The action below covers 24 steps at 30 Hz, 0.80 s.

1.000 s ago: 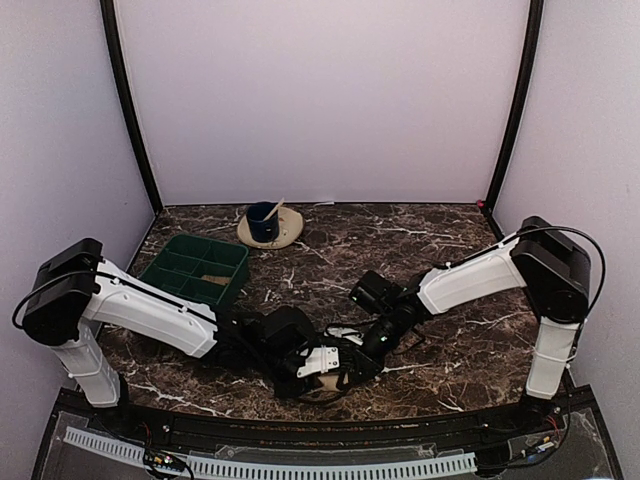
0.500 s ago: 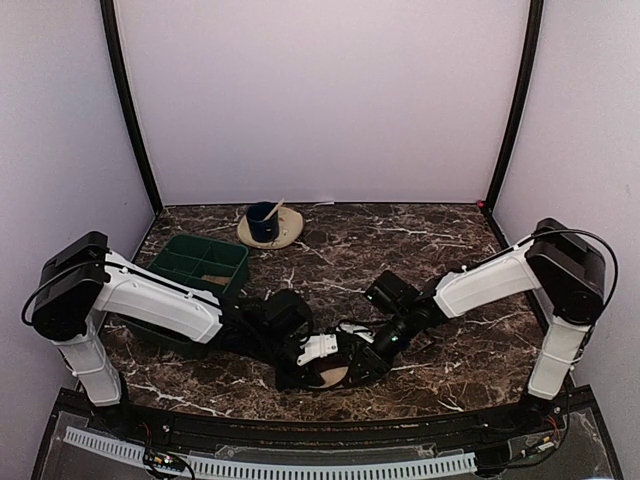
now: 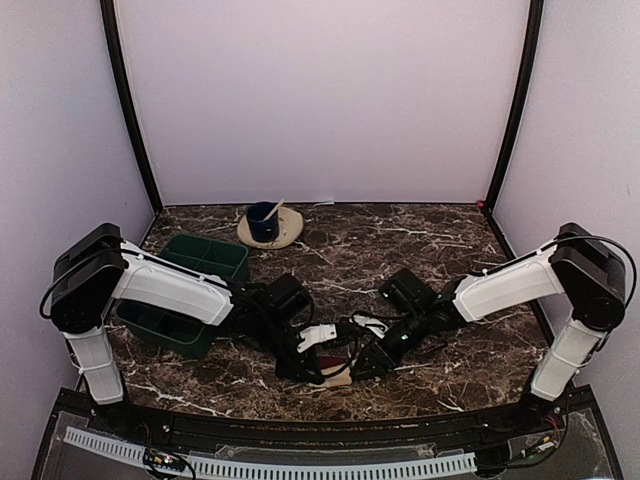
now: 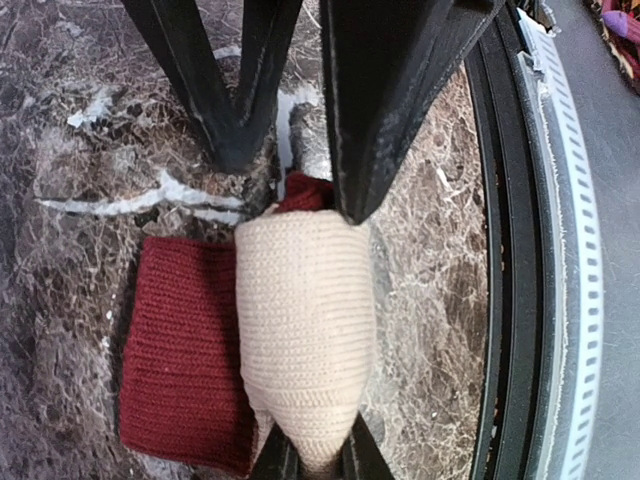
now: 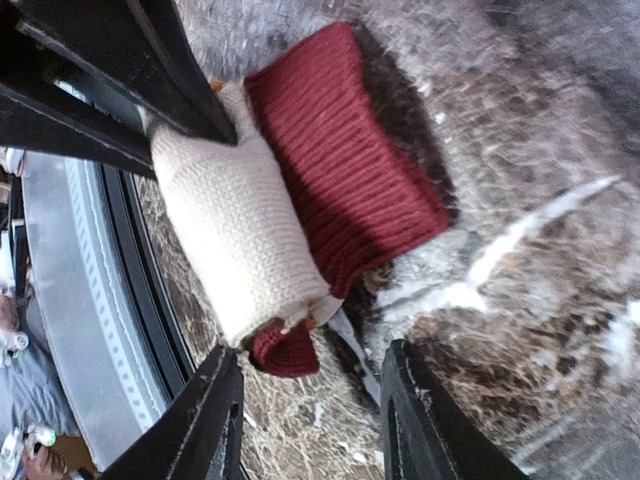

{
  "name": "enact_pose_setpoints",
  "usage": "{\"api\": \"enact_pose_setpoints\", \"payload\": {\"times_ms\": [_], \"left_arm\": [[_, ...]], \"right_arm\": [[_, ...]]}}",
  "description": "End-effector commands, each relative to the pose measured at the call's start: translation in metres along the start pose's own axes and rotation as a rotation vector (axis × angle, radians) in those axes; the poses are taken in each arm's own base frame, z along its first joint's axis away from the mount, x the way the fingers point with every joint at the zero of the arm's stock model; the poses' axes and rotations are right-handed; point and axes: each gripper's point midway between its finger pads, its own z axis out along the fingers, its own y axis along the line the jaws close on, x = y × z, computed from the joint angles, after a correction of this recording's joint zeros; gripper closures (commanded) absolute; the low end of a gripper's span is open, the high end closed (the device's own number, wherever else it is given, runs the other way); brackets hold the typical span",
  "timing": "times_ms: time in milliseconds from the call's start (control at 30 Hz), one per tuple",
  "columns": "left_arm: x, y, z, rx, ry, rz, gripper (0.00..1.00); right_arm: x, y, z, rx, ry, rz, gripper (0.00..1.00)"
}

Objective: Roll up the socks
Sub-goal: Roll the sock at the center of the board, then pick up the sock from the center of the board.

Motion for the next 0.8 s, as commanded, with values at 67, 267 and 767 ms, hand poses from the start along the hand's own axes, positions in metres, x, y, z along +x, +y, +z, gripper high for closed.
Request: {"api": "enact_pose_setpoints", "payload": {"times_ms": [67, 267, 767], "left_arm": [[0.050, -0.015, 0.008, 0.155, 0.177, -0.162, 1.00], [0.052, -0.015, 0.004, 0.230, 0.172, -0.237, 1.00], [0.051, -0.014, -0.004, 0.391, 0.161, -0.370, 1.00]], "right_arm": [[-0.020, -0.012, -0.019, 0.129, -0.124, -0.020, 0.56], [-0.028, -0.011, -0.037, 0.206, -0.214, -0.077, 0.56], [-0.025, 0.026, -0.024, 0.420, -0.187, -0.415, 0.55]]}}
